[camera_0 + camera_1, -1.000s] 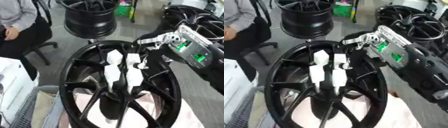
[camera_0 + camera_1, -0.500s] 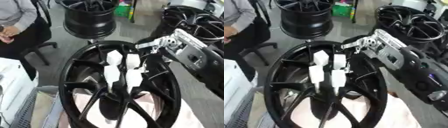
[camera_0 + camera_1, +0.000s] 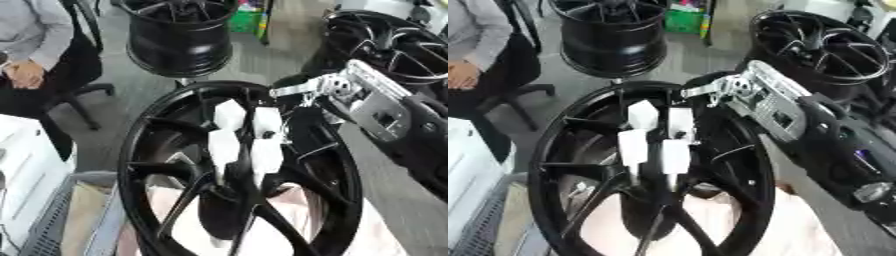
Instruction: Pull the pin out of the wheel hub.
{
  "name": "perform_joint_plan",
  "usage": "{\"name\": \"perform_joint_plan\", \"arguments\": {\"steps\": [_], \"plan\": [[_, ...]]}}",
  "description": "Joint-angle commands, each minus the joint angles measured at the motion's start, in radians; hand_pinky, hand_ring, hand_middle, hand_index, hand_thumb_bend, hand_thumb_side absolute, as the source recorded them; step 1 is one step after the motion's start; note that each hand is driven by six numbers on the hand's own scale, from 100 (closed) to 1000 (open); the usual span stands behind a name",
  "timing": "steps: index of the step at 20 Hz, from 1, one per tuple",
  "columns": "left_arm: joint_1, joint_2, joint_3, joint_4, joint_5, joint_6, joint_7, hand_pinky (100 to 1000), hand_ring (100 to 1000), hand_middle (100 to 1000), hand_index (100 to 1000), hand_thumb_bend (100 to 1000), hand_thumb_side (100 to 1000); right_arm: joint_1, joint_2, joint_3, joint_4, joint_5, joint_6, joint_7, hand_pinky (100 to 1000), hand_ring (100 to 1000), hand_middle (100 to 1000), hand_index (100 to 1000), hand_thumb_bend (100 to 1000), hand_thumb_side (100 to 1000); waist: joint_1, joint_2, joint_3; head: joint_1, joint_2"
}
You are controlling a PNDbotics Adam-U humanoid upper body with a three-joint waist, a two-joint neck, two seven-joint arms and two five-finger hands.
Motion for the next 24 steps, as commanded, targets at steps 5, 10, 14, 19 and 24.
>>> {"name": "perform_joint_plan", "arguments": {"steps": [5,10,14,19,24], "plan": [[-0.006,0.001,0.002,-0.017,0.001,0.005,-0.001,763,799,628,862,118,728,-0.020,-0.012,-0.016,-0.010,-0.023,0.025,-0.038,812,780,567,675,100,100,0.007,-0.011,0.000,-0.001,-0.012],[-0.006,0.000,0.002,-0.017,0.003,0.005,0.000,763,800,628,861,119,728,-0.020,-0.012,-0.014,-0.010,-0.024,0.033,-0.042,793,743,500,615,100,100,0.007,-0.012,0.000,-0.001,-0.012],[-0.004,-0.002,0.001,-0.017,0.005,0.006,-0.001,764,800,626,862,120,730,-0.023,-0.013,-0.015,-0.012,-0.024,0.032,-0.044,780,719,478,592,100,100,0.007,-0.012,0.000,0.000,-0.012],[-0.003,-0.003,0.002,-0.017,0.005,0.007,-0.001,764,801,627,862,120,729,-0.057,-0.045,-0.029,-0.023,-0.050,0.038,-0.055,780,707,444,551,100,100,0.008,-0.016,-0.003,0.001,-0.012],[-0.001,-0.002,0.005,-0.017,0.004,0.007,0.002,765,801,627,862,120,728,-0.137,-0.116,-0.062,-0.015,-0.085,0.052,-0.062,784,704,417,525,100,100,0.009,-0.024,-0.010,0.000,-0.012]]}}
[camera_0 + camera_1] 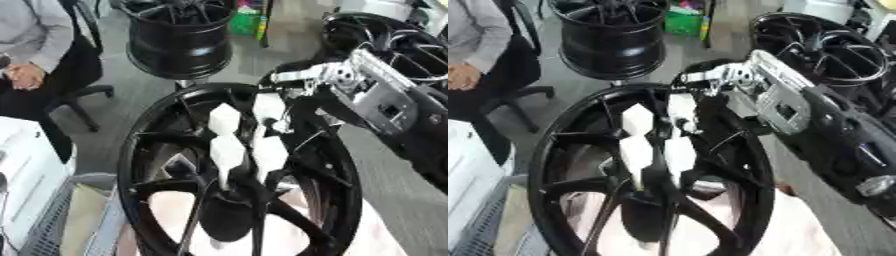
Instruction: Pull the pin out of the wheel hub.
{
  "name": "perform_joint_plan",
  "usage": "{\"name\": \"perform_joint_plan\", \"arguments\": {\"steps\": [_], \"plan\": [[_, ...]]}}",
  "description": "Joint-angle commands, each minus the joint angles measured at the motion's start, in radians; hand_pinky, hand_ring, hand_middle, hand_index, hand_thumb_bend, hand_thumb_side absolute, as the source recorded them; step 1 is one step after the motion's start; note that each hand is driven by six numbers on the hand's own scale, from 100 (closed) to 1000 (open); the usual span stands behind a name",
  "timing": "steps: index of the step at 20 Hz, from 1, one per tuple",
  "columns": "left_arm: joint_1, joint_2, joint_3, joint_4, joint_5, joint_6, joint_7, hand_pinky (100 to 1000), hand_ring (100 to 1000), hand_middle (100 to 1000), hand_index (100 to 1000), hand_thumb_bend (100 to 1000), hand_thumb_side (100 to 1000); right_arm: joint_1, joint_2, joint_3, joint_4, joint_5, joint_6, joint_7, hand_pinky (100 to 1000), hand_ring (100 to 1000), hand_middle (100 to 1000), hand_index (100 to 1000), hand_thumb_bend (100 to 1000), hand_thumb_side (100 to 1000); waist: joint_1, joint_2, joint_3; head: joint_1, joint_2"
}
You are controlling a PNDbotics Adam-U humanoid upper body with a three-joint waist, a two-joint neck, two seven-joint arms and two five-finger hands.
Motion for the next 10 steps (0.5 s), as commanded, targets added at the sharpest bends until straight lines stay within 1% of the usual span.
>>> {"name": "perform_joint_plan", "arguments": {"steps": [1,6,7,10], "plan": [[-0.007,0.006,0.006,-0.017,0.003,0.002,0.005,765,801,627,862,120,728,-0.062,-0.070,-0.046,0.003,-0.023,0.009,-0.009,784,702,411,520,100,100,0.008,-0.016,-0.005,0.000,-0.008],[-0.007,0.006,0.009,-0.017,0.002,0.002,0.008,766,801,627,862,120,726,-0.127,-0.112,-0.119,0.074,-0.033,0.004,-0.020,783,697,401,517,100,100,0.009,-0.020,-0.013,0.000,-0.018],[-0.007,0.007,0.009,-0.017,0.001,0.002,0.008,766,801,627,862,119,726,-0.135,-0.124,-0.134,0.086,-0.021,-0.003,-0.027,783,694,398,516,100,100,0.009,-0.021,-0.015,0.001,-0.020],[-0.006,0.009,0.011,-0.017,0.000,0.002,0.009,766,800,626,862,119,726,-0.137,-0.165,-0.192,0.128,-0.022,-0.010,-0.054,784,695,398,517,100,100,0.009,-0.021,-0.021,0.002,-0.020]]}}
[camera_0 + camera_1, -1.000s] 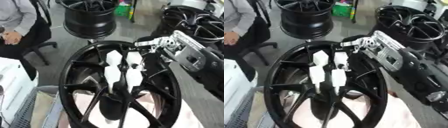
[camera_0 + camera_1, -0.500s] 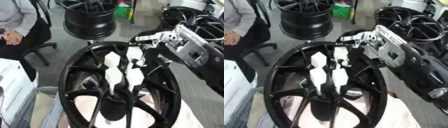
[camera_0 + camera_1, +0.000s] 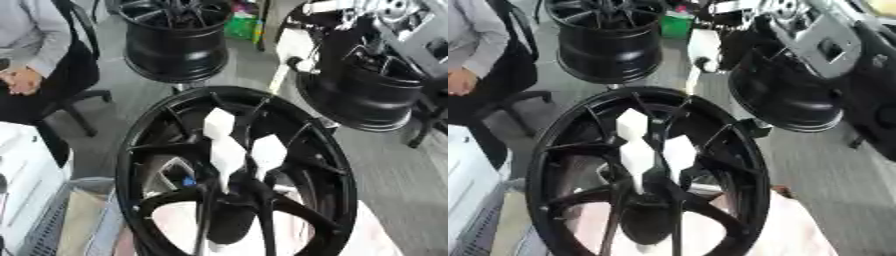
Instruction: Pull the pin out of the wheel hub.
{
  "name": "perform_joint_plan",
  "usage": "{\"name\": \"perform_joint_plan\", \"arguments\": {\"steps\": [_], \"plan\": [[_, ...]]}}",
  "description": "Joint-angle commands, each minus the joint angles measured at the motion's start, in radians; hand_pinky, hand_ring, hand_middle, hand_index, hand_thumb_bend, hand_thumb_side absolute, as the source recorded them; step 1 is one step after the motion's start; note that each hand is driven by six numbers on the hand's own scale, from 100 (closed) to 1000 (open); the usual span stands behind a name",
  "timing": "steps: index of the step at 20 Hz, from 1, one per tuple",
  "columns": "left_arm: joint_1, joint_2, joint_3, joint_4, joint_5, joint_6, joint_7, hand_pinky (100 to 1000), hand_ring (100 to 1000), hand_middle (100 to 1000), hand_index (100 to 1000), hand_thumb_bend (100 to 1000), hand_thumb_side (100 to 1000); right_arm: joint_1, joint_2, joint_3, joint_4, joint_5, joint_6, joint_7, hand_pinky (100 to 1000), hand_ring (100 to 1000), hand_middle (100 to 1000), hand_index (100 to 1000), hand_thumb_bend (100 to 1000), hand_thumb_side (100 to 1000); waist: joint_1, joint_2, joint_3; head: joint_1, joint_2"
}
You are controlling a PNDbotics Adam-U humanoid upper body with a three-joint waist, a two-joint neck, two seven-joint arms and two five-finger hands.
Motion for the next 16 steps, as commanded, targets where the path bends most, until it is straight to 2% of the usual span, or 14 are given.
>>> {"name": "perform_joint_plan", "arguments": {"steps": [1,5,9,13,16], "plan": [[-0.007,0.010,0.011,-0.017,-0.001,0.000,0.005,766,800,626,862,118,725,-0.018,-0.087,-0.075,0.038,0.003,-0.008,-0.033,784,695,399,520,100,100,0.008,-0.013,-0.007,0.002,-0.009],[-0.006,0.017,0.015,-0.017,-0.007,-0.001,0.009,766,800,626,861,116,725,0.048,-0.206,-0.165,0.076,0.020,-0.013,-0.097,785,698,408,530,100,100,0.006,-0.010,-0.016,0.010,-0.004],[-0.008,0.023,0.018,-0.017,-0.012,-0.003,0.014,766,800,626,861,116,725,0.174,-0.339,-0.270,0.137,0.040,-0.014,-0.170,790,709,428,548,100,100,0.005,-0.005,-0.021,0.020,0.000],[-0.011,0.028,0.017,-0.017,-0.015,-0.004,0.014,766,800,626,861,114,725,0.319,-0.441,-0.356,0.194,0.040,-0.037,-0.226,803,735,516,595,100,100,0.007,0.002,-0.021,0.024,0.008],[-0.012,0.028,0.018,-0.017,-0.015,-0.005,0.015,766,800,626,861,114,726,0.412,-0.486,-0.393,0.226,0.040,-0.059,-0.259,813,749,563,624,100,100,0.010,0.008,-0.020,0.026,0.007]]}}
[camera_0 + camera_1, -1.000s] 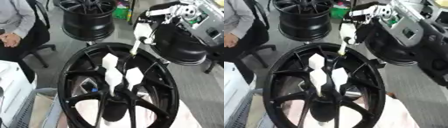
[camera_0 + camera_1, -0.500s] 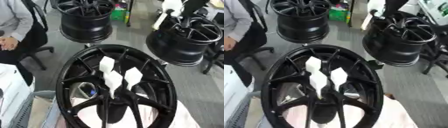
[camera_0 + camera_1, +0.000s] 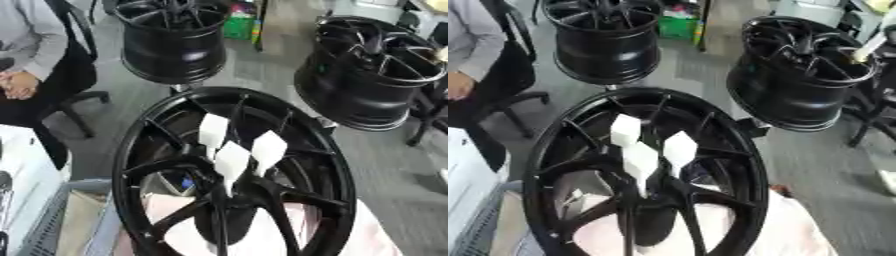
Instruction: Pull the pin out of the wheel hub.
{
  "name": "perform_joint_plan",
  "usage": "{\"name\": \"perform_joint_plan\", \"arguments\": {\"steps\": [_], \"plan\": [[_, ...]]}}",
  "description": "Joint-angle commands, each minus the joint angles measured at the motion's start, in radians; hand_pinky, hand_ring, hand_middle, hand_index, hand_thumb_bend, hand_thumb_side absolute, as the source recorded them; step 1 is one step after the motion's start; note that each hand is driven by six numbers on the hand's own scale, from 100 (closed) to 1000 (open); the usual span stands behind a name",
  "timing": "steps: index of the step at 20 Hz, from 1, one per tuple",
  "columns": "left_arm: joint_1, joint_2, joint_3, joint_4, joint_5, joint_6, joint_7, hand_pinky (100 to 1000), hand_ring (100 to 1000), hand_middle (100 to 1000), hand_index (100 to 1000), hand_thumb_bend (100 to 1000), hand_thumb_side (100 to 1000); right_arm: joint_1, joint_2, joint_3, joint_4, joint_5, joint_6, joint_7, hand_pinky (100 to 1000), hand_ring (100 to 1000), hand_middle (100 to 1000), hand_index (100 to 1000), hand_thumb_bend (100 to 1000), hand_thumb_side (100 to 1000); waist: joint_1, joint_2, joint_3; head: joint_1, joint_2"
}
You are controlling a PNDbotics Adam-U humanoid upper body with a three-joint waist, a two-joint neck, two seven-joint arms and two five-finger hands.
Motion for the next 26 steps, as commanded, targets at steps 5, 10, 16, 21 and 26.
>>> {"name": "perform_joint_plan", "arguments": {"steps": [5,10,16,21,26], "plan": [[-0.012,0.023,0.005,-0.017,-0.003,-0.001,0.002,766,800,626,861,114,727,0.081,-0.097,-0.065,0.066,0.015,-0.042,-0.056,829,774,616,682,100,100,0.008,-0.003,0.001,0.002,0.002],[-0.012,0.022,0.005,-0.017,-0.003,-0.001,0.002,766,801,626,862,113,726,0.110,-0.101,-0.065,0.090,0.052,-0.071,0.009,908,933,894,923,292,304,0.010,-0.001,0.000,-0.003,0.008],[-0.010,0.019,0.005,-0.017,-0.002,0.000,0.001,767,801,626,862,114,727,0.106,-0.094,-0.087,0.128,0.117,-0.049,0.020,906,930,904,928,297,288,0.011,-0.002,-0.003,-0.004,0.010],[-0.009,0.018,0.004,-0.017,-0.003,0.000,0.000,767,803,627,862,113,727,0.096,-0.086,-0.093,0.152,0.130,-0.024,-0.006,902,923,899,923,293,284,0.012,-0.002,-0.005,-0.006,0.010],[-0.010,0.019,0.005,-0.017,-0.003,-0.001,0.000,768,803,627,862,113,726,0.092,-0.081,-0.095,0.144,0.117,-0.025,-0.023,894,909,891,918,278,284,0.013,-0.004,-0.006,-0.005,0.009]]}}
